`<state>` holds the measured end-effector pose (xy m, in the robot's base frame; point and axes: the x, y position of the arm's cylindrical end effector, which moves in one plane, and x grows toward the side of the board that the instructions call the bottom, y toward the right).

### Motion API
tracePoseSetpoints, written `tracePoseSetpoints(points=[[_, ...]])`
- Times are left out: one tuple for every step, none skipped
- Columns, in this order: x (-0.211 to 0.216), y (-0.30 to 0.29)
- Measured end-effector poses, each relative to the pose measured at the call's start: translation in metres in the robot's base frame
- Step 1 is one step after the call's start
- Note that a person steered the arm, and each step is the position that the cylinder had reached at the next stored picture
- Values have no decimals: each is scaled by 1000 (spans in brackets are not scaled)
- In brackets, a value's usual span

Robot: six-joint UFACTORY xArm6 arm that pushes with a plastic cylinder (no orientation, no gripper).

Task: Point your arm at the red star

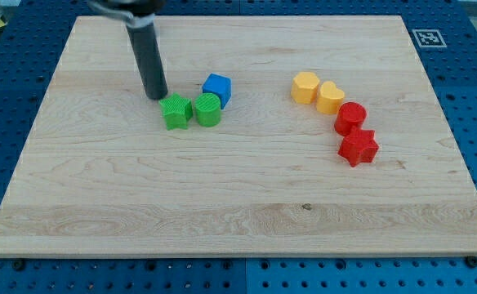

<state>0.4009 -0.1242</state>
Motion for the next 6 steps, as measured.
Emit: tracePoseSetpoints(points=[[14,3],[69,28],[110,89],[136,179],[148,268],[133,291]])
